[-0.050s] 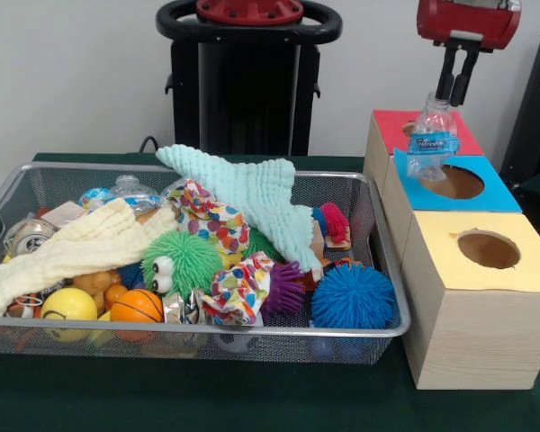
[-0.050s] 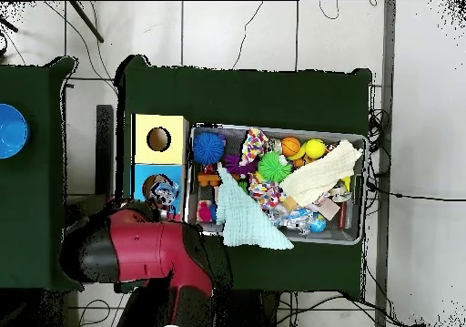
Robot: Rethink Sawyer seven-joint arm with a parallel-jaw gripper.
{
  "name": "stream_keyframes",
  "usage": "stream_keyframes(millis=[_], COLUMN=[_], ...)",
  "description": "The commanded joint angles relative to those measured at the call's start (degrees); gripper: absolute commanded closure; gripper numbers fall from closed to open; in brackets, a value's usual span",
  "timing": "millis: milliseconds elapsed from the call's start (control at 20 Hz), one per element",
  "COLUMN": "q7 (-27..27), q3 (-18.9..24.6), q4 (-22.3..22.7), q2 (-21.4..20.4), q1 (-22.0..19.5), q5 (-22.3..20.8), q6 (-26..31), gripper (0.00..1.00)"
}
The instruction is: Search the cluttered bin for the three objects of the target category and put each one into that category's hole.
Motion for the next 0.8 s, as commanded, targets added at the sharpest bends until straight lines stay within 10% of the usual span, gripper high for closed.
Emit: stream_keyframes(millis=[50,800], q7=[14.88,14.42], q3=[-0.44,-1.82], q4=[-2.93,-3.92], q2=[1.95,3.15], q1=[0.72,1.85], q5=[3.08,5.12], q6=[3.67,4.21], gripper=[1.0,1.0])
